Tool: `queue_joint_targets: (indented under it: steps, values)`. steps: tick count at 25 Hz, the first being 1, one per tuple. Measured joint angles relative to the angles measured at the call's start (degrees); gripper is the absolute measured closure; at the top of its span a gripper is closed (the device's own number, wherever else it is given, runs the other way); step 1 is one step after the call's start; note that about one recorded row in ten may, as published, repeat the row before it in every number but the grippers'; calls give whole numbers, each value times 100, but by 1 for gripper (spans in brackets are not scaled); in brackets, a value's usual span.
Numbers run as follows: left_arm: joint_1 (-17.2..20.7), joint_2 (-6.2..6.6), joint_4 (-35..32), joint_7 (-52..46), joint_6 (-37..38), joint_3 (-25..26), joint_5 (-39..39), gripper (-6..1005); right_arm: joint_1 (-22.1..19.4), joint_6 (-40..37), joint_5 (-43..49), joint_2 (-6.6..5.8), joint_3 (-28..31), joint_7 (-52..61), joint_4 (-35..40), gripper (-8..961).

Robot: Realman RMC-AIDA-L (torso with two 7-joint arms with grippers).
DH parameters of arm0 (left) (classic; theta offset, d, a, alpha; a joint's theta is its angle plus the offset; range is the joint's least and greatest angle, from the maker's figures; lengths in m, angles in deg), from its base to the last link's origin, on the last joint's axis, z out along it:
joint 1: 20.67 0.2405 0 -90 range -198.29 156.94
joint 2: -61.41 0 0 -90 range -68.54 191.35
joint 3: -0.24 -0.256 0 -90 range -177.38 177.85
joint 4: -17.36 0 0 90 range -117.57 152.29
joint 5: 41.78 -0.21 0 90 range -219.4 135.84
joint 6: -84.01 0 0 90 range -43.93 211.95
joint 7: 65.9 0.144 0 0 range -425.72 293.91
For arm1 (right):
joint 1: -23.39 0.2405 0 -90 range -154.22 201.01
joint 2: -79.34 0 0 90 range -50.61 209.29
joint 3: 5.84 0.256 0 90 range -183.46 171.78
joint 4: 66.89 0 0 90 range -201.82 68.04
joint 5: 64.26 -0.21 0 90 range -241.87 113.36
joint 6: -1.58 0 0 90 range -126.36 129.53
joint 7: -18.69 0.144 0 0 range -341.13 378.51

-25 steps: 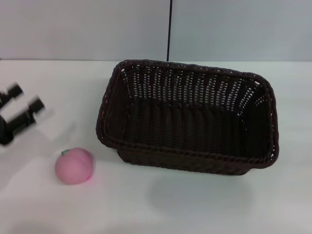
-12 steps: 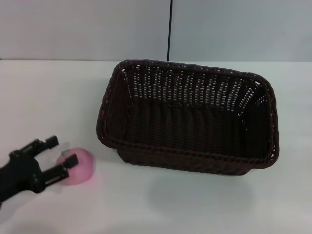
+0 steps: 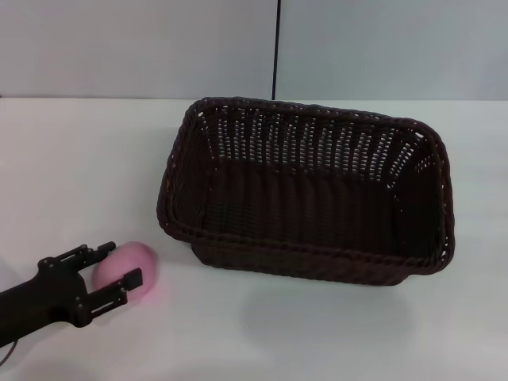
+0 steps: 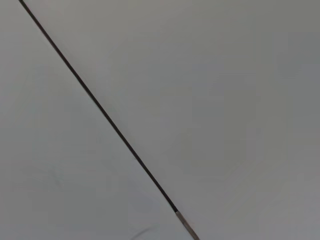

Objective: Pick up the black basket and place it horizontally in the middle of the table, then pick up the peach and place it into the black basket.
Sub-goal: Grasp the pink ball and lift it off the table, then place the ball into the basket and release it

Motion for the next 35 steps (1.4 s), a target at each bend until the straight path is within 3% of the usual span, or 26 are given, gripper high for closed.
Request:
queue_joint_targets:
  steps: [3, 10, 13, 14, 15, 16, 17, 20, 23, 27, 28, 30, 33, 34, 35]
  values:
    - [-44, -8, -3, 2, -46, -12, -4, 211, 1, 72, 0, -2, -1, -6, -2, 453]
    - [-110, -3, -10, 7, 107, -32, -12, 413, 15, 207, 0, 3, -8, -149, -25, 453]
    - [-196, 226, -21, -126, 1016, 105, 14, 559, 18, 219, 0, 8, -6, -162, -52, 453]
    - [-196, 226, -21, -126, 1016, 105, 14, 590, 18, 219, 0, 8, -6, -162, -52, 453]
    - [-253, 337, -24, -335, 1259, 238, 25, 621, 22, 220, 0, 9, -5, -162, -58, 453]
    - [-253, 337, -24, -335, 1259, 238, 25, 626, 22, 220, 0, 9, -5, -162, -58, 453]
    - [-325, 439, -26, -629, 1501, 537, 28, 630, 30, 220, 0, 10, -6, -162, -69, 453]
    - [-396, 456, -27, -759, 1729, 949, 36, 644, 34, 220, 1, 12, -8, -162, -85, 453]
    - [-645, 344, 44, -829, 2003, 1707, 87, 658, 39, 220, 1, 14, -7, -162, -135, 453]
    - [-1297, -34, 216, -917, 1712, 2022, 120, 676, 61, 220, 2, 20, -12, -168, -252, 453]
    - [-1297, -34, 216, -917, 1712, 2022, 120, 689, 64, 220, 2, 23, -28, -168, -285, 453]
    - [-1894, -95, 964, -852, 831, 1694, 61, 716, 76, 222, 8, 24, -121, -169, -330, 453]
    - [-1894, -95, 964, -852, 831, 1694, 61, 733, 81, 229, 31, 35, -204, -170, -336, 453]
    - [-2080, -112, 1212, -877, 368, 1604, 69, 739, 79, 230, 41, 39, -218, -170, -338, 453]
    - [-2080, -112, 1212, -877, 368, 1604, 69, 744, 79, 230, 41, 39, -218, -170, -338, 453]
